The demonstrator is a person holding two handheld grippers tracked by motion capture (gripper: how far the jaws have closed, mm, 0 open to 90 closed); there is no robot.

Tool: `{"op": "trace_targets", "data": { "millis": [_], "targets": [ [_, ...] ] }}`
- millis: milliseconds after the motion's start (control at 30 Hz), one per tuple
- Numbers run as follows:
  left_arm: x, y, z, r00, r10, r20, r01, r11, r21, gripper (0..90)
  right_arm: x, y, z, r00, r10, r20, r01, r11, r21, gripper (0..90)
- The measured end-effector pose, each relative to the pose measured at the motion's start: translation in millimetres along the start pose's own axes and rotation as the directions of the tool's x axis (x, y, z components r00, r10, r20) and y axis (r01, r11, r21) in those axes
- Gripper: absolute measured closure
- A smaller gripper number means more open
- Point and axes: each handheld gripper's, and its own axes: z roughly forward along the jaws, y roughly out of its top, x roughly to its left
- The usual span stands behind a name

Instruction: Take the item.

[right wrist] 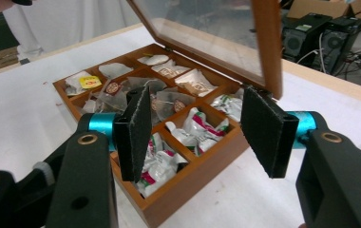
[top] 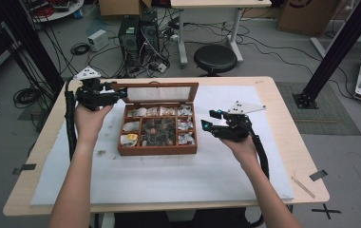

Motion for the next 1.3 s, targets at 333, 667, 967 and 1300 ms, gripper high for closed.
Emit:
{"op": "trace_targets", "data": {
  "millis": [333,667,967,1300],
  "targets": [
    [-0.1,0.5,-0.5,1.0,0.003,0.001,-0.003,1.0,0.009,42.9,8.5,1.9,20.2,0.9993,0.004,-0.037,-0.004,1.0,-0.001,48.7],
    [0.6,0.6,-0.1,1.0,0.002,0.004,-0.002,1.0,0.007,42.9,16.7,3.6,36.2,0.998,-0.002,-0.064,0.002,1.0,0.007,49.3],
    [0.6,0.8,0.5,1.0,-0.006,0.001,0.006,1.0,0.002,42.9,23.9,5.9,51.8,0.9958,-0.009,-0.091,0.011,1.0,0.023,50.6],
    [1.3,0.5,1.2,0.9999,-0.015,0.004,0.015,0.9999,-0.004,42.8,27.9,7.0,70.3,0.9925,-0.002,-0.122,0.008,0.999,0.049,54.4]
  ]
}}
